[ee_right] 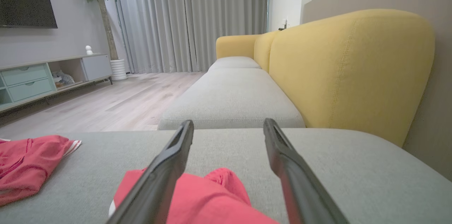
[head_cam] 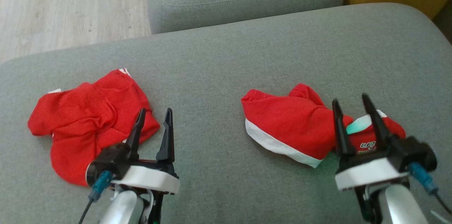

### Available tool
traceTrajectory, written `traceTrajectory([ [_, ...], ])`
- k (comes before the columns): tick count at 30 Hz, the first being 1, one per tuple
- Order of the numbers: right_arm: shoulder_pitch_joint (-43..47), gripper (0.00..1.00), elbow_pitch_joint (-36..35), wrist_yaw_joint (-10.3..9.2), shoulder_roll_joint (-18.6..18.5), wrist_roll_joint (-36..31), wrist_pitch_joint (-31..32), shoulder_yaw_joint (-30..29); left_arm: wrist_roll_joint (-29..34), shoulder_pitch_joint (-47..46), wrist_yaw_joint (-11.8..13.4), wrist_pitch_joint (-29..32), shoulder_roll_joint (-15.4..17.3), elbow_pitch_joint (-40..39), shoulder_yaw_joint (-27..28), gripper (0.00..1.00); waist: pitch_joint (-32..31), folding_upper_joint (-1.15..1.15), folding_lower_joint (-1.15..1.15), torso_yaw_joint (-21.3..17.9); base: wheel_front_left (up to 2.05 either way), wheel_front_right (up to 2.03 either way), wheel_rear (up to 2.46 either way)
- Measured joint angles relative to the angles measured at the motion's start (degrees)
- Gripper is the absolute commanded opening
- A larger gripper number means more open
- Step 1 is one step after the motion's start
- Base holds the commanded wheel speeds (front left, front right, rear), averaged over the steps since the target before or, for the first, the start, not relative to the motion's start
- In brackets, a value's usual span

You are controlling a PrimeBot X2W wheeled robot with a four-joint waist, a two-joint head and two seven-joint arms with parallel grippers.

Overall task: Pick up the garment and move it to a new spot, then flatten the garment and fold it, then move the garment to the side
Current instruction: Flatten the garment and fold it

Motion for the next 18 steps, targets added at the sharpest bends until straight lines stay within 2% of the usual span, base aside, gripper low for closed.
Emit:
traceTrajectory([
  [6, 3.17, 1.00, 0.77, 0.00, -0.03, -1.48, -0.37, 3.20, 0.62, 0.29, -0.11, 0.00, -0.27, 0.34, 0.11, 1.00, -0.54, 0.00, 0.00, 0.63, 0.00, 0.00, 0.00],
  [13, 6.76, 1.00, 5.37, 0.00, -0.02, -7.34, 5.01, 9.35, 1.04, 0.36, -0.57, 0.00, -0.60, 0.92, 0.44, 1.00, -1.14, 0.00, 0.00, 1.99, 0.00, 0.00, 0.00],
  [18, 6.23, 1.00, 9.84, 0.00, -0.04, -12.41, 8.03, 9.04, 1.46, 0.44, -1.02, 0.00, -0.99, 1.23, 0.53, 1.00, -1.46, 0.00, 0.00, 2.93, 0.00, 0.00, 0.00],
])
